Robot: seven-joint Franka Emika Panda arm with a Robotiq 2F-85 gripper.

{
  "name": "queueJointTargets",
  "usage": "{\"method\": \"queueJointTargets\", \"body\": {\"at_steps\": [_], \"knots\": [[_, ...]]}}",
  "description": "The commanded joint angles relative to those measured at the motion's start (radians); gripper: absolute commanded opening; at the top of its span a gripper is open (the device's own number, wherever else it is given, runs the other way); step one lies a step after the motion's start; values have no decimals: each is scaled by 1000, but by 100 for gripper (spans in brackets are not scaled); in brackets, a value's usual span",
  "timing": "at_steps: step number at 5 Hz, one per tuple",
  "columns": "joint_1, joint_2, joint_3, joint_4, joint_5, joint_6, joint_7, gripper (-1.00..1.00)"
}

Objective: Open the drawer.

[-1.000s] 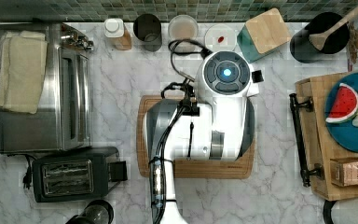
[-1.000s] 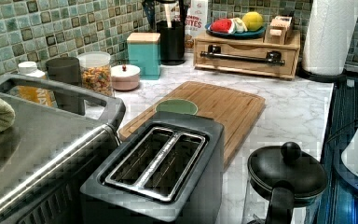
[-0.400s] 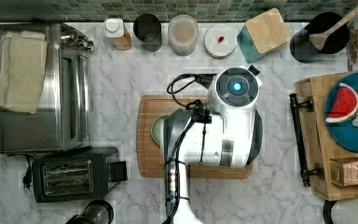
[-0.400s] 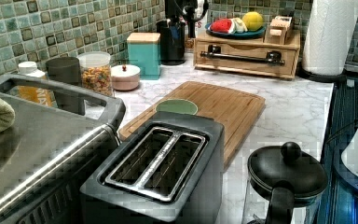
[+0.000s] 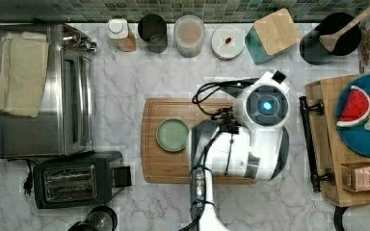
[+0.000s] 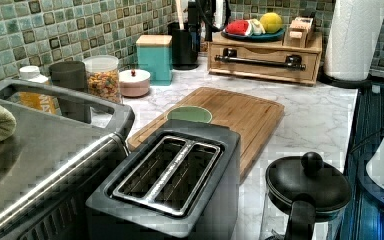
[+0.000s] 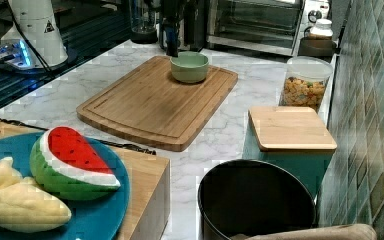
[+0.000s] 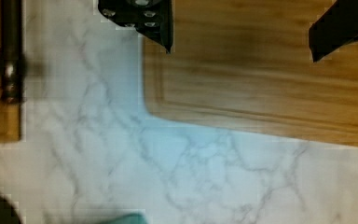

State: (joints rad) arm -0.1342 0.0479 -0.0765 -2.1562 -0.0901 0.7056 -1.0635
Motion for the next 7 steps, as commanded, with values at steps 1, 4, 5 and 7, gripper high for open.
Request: {"method": "queueJointTargets", "body": {"at_steps": [1, 4, 5, 7], "knots": [[-129, -6, -132, -37, 18, 129, -364, 100], [-172, 1, -146, -111, 10, 237, -377, 100], [-156, -5, -156, -145, -22, 260, -317, 100], [-165, 80, -180, -108, -32, 271, -325, 100]]}}
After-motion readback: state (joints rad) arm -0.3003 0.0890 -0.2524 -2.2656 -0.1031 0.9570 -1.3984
